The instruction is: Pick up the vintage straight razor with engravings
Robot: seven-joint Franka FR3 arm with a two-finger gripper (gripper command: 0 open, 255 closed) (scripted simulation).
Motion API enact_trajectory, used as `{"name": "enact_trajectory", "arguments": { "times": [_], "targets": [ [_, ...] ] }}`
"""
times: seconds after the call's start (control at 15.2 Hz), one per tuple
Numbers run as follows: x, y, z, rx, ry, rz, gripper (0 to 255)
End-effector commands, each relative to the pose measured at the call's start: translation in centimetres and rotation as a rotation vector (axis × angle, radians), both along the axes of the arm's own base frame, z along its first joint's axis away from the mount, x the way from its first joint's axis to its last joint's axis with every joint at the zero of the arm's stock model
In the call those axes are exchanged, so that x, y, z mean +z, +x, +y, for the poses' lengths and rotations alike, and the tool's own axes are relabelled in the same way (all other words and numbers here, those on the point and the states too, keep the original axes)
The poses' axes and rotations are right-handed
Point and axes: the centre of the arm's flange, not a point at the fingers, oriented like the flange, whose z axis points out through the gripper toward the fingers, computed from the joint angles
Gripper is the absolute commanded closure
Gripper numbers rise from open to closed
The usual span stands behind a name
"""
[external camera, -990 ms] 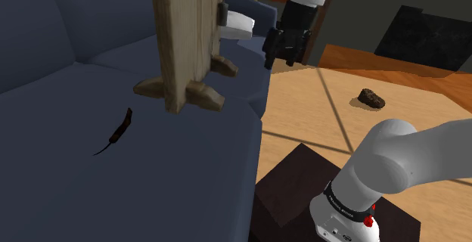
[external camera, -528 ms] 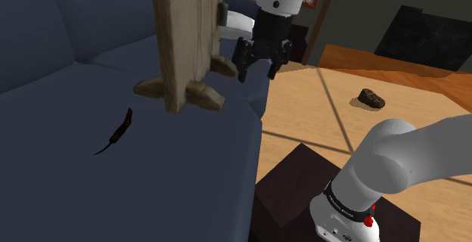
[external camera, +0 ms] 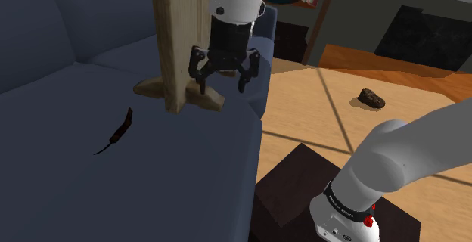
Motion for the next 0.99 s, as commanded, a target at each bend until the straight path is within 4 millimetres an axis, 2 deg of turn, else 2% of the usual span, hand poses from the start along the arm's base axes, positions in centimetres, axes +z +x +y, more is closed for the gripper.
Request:
{"name": "enact_trajectory", "arguments": {
  "times": [0.0, 0.46, 0.92],
  "targets": [
    [-0.8, 1.2, 2.7, -0.047, -0.001, 0.002, 0],
    [-2.8, 5.2, 11.2, -0.2, -0.015, 0.01, 0],
    [-4.9, 10.5, 18.9, -0.352, -0.029, 0.018, 0]
  ]
}}
